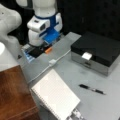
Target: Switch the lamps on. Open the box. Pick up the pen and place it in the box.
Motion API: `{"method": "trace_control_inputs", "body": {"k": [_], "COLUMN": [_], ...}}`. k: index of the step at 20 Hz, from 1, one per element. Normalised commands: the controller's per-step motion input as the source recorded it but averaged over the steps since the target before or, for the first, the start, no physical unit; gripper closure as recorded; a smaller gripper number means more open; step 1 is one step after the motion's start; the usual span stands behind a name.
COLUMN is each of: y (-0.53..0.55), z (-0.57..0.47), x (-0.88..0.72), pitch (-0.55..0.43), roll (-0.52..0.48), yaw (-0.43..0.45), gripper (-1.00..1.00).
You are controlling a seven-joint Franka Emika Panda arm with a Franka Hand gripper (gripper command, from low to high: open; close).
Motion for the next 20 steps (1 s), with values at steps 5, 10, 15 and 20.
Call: {"method": "trace_control_inputs", "body": {"k": [5, 10, 15, 20], "y": [0.17, 0.20, 0.19, 0.17], "z": [-0.23, -0.35, -0.34, -0.29], "x": [-0.22, -0.33, -0.43, -0.51], "pitch": [-0.160, -0.197, -0.227, -0.263], "roll": [0.201, 0.189, 0.073, 0.025], "yaw": [-0.081, -0.055, 0.000, 0.027], "gripper": [-1.00, -1.00, -1.00, -1.00]}}
